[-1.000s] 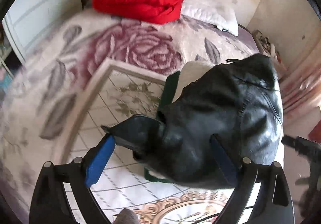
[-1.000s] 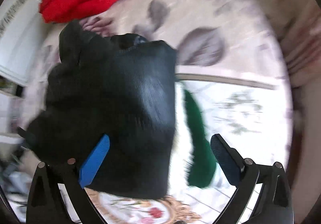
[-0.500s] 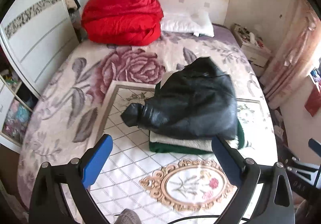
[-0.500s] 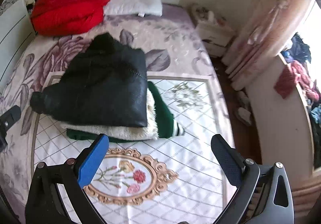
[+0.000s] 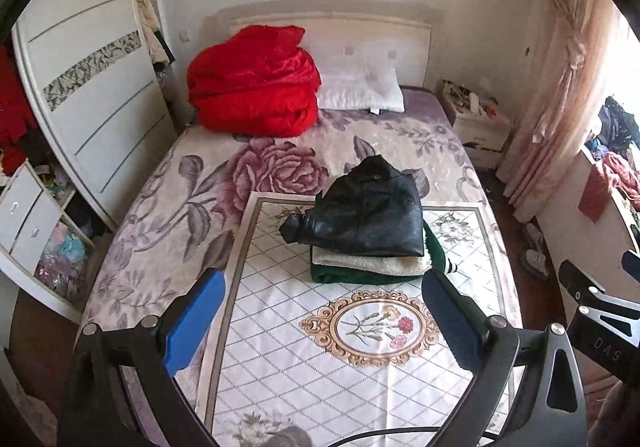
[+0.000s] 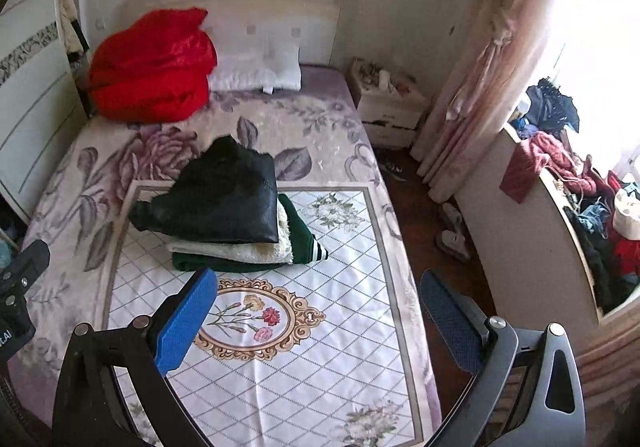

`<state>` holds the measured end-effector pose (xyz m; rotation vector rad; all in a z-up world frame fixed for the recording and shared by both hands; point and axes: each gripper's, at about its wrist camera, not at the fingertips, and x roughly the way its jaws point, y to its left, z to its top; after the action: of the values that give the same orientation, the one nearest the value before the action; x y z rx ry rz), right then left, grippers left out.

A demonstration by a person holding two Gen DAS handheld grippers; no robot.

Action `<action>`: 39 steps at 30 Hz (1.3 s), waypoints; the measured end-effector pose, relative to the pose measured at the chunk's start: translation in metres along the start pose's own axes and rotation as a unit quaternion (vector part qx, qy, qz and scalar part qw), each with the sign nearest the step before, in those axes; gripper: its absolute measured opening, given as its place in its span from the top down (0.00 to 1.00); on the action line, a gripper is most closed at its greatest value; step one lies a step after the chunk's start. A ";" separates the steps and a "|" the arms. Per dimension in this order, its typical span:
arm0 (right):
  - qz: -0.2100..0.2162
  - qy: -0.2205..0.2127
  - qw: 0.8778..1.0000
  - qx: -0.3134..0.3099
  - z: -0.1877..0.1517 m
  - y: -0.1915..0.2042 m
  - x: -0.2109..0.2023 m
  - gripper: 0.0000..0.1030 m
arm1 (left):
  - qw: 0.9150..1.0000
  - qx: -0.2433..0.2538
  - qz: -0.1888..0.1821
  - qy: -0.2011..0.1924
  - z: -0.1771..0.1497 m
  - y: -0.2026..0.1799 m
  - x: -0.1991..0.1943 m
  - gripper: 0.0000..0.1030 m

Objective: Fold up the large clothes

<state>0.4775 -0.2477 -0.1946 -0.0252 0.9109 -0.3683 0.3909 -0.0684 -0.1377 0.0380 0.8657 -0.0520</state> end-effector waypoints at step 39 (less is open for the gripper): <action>0.037 -0.080 0.996 -0.008 -0.027 -0.066 -0.231 0.00 | 0.999 -0.012 -0.003 -0.042 -0.033 -0.005 -0.171 0.00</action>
<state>0.3078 -0.2316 -0.0223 -0.0346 0.7535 -0.2853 0.2554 -0.0659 -0.0287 0.0116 0.7817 -0.0482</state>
